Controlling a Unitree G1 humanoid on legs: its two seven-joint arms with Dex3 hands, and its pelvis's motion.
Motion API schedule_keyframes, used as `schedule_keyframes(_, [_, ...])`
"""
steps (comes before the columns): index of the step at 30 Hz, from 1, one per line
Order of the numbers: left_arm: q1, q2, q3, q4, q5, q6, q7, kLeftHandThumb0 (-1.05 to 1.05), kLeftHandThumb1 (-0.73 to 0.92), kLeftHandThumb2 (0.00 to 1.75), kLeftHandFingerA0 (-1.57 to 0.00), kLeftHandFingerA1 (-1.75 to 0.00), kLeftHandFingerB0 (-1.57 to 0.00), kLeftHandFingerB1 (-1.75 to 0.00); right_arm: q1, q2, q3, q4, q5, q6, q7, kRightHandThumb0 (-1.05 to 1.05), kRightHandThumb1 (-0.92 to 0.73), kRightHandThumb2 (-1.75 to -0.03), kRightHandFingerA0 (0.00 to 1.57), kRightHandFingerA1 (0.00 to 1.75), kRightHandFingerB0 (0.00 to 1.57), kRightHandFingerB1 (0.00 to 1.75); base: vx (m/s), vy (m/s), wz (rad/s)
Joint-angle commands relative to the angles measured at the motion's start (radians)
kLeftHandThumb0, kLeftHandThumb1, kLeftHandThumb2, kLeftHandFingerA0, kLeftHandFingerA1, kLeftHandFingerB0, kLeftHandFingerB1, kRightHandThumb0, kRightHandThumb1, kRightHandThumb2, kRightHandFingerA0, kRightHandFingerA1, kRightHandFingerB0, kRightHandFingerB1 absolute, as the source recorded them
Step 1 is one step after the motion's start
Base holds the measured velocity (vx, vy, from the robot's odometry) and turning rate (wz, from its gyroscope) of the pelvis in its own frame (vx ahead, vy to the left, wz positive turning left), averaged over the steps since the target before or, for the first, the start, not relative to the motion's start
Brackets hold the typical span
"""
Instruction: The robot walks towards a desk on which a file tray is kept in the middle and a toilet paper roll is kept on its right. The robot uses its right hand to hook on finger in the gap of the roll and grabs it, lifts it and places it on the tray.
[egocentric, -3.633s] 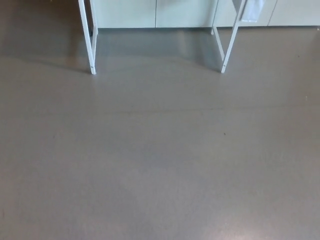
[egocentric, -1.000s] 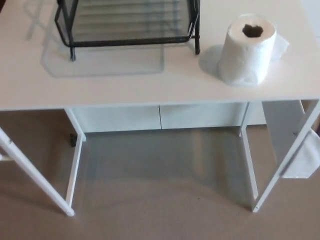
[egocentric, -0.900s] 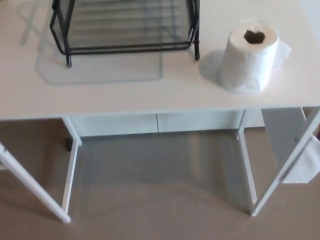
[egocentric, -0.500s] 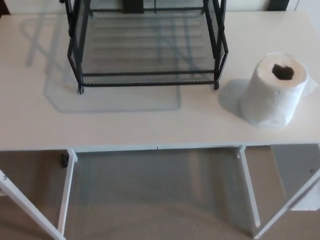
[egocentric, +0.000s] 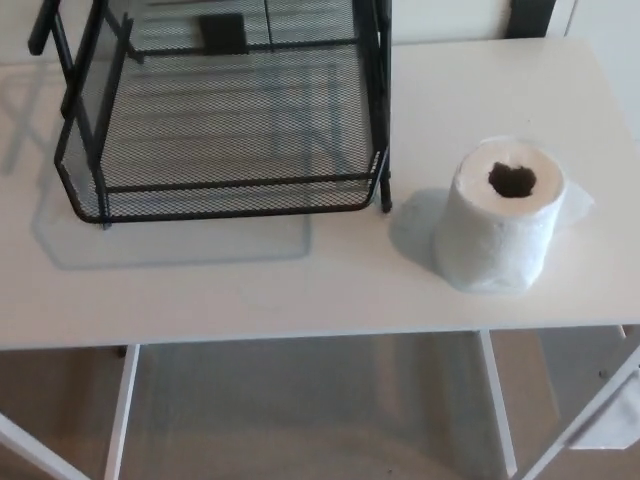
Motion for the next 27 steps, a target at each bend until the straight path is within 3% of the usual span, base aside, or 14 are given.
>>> schedule_keyframes(1, [0.0, 0.014, 0.001, 0.013, 0.005, -0.03, 0.006, -0.49, 0.56, 0.71, -0.17, -0.69, -0.03, -0.54, 0.003, -0.004, 0.001, 0.004, 0.009, -0.008, -0.008, -0.65, -0.49, -0.81, 0.44, 0.58, 0.06, 0.28, 0.08, 0.119, -0.09])
schedule_keyframes(10, [-0.008, 0.012, 0.0, 0.023, 0.004, -0.034, 0.008, -0.49, 0.56, 0.71, -0.17, -0.69, -0.03, -0.54, -0.003, -0.006, 0.002, 0.003, 0.007, -0.006, -0.01, -0.65, -0.49, -0.81, 0.44, 0.58, 0.06, 0.28, 0.1, 0.148, 0.06])
schedule_keyframes(27, [-0.01, 0.009, 0.001, 0.042, 0.002, -0.043, 0.008, -0.49, 0.56, 0.71, -0.17, -0.69, -0.03, -0.54, -0.007, -0.008, 0.006, 0.004, 0.004, -0.006, -0.012, -0.65, -0.49, -0.81, 0.44, 0.58, 0.06, 0.28, 0.0, 0.0, 0.0])
